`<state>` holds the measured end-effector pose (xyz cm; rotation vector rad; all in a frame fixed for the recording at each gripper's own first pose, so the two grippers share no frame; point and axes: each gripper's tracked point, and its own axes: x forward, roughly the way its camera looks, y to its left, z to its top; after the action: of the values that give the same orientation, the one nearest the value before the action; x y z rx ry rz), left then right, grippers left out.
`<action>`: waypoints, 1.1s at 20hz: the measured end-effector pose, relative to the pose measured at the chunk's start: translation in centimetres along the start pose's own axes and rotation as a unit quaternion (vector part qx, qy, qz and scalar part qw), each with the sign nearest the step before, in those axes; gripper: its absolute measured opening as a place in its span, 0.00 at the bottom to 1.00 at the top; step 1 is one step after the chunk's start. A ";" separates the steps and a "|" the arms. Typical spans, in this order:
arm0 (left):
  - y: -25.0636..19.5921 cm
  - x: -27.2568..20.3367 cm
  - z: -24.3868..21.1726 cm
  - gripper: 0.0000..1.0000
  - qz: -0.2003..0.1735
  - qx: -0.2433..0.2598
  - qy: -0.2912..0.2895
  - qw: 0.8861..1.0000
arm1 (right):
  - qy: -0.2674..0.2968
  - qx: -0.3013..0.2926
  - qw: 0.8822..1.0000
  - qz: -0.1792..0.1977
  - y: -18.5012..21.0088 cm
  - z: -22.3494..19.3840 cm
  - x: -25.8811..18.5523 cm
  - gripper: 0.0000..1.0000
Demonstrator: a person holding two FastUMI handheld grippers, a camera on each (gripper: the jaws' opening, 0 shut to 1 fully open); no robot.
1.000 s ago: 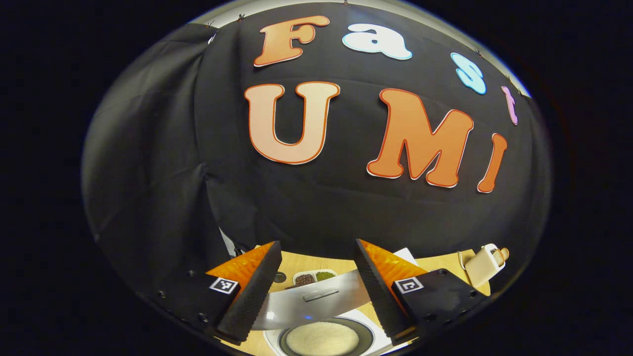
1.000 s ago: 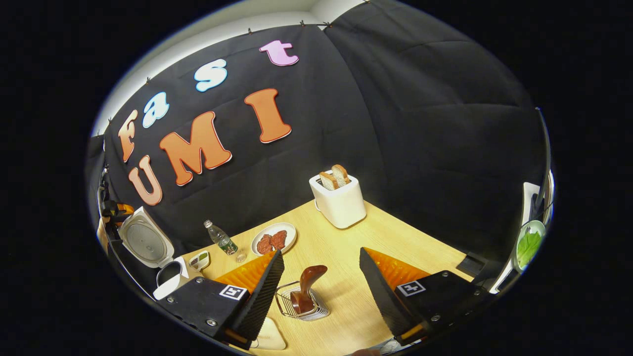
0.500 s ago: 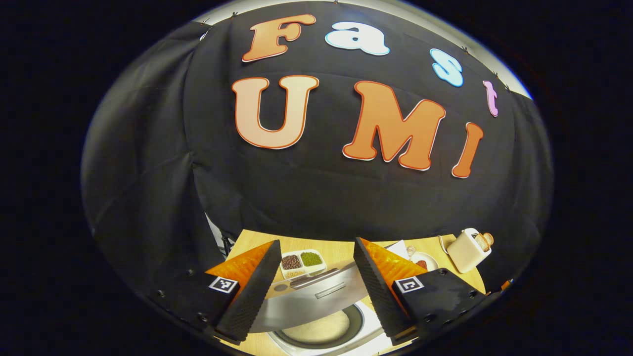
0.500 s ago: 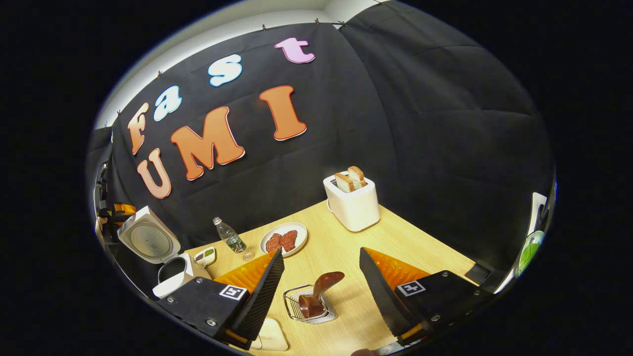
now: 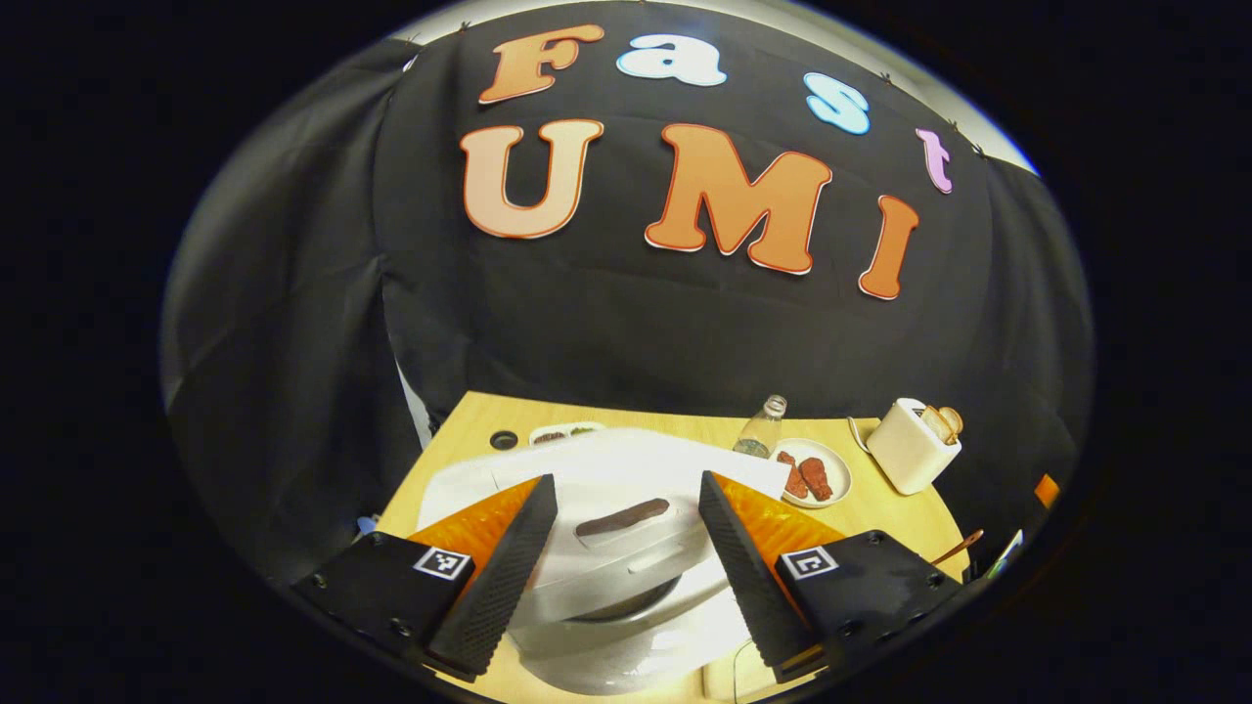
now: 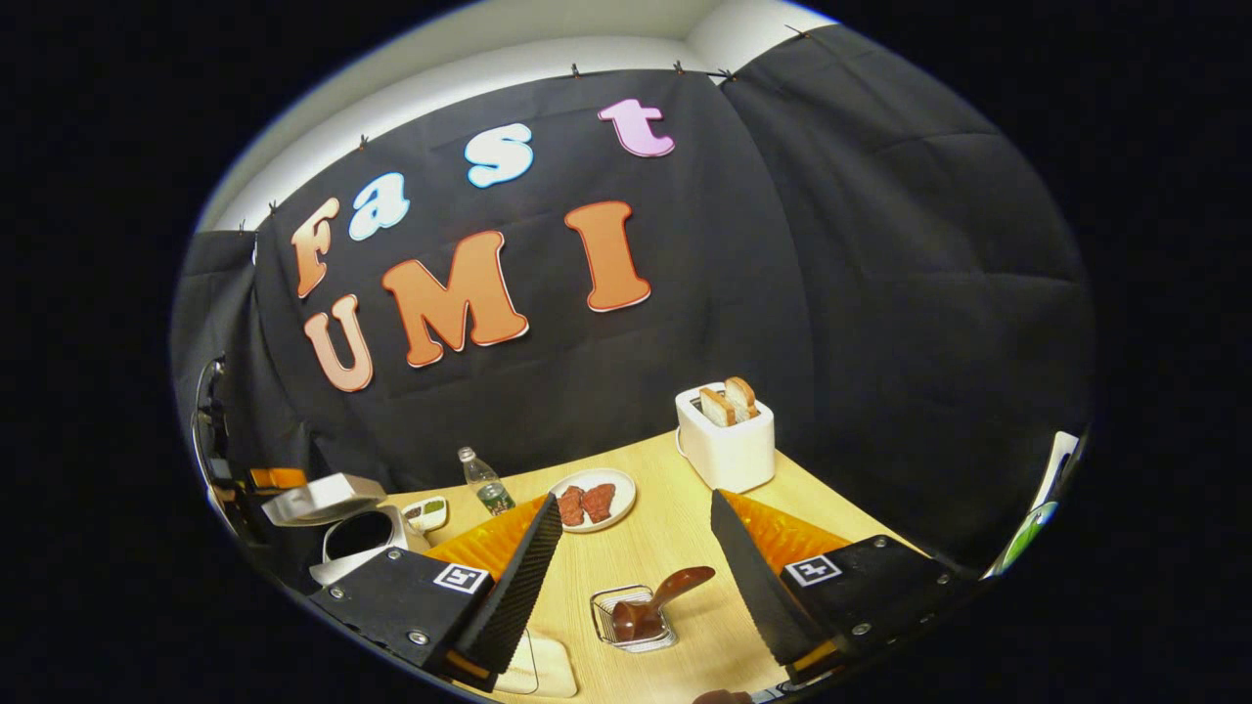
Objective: Close the left gripper, press the button to open the rice cooker; take a wooden spoon from the chopstick holder with the right hand, scoop a spoonful of rice and pour it into the rice cooker, then put the wooden spoon back into the chopstick holder.
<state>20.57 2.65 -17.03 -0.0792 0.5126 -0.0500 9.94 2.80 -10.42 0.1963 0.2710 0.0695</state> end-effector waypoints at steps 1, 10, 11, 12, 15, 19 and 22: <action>-0.3 0.2 -0.9 0.99 0.002 -0.015 -0.001 1.000 | -0.003 0.004 1.000 0.002 0.0 0.1 -0.3 0.94; 0.4 1.6 -6.3 1.00 0.045 0.038 0.012 0.998 | 0.024 0.021 0.999 -0.014 -2.6 -2.3 -1.9 0.94; 0.4 2.1 -7.1 1.00 0.047 0.043 0.022 0.998 | 0.026 0.025 0.999 -0.015 -2.7 -2.5 -1.9 0.94; 0.3 2.5 -8.2 1.00 0.048 0.049 0.039 0.997 | 0.027 0.028 0.999 -0.016 -2.9 -2.6 -1.9 0.94; 0.3 3.1 -9.0 1.00 0.053 0.071 0.044 0.995 | 0.027 0.034 0.999 -0.019 -3.2 -2.6 -2.1 0.94; 0.0 4.0 -8.9 1.00 0.044 0.075 0.056 0.995 | 0.028 0.035 0.999 -0.023 -3.7 -2.8 -1.9 0.94; 0.0 4.1 -7.9 1.00 0.048 0.072 0.040 0.995 | 0.036 0.039 0.998 -0.024 -3.9 -3.5 -2.1 0.94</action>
<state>20.26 1.86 -25.92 0.0883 0.5916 0.0038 7.14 -0.58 -13.94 0.2642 0.3495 0.0194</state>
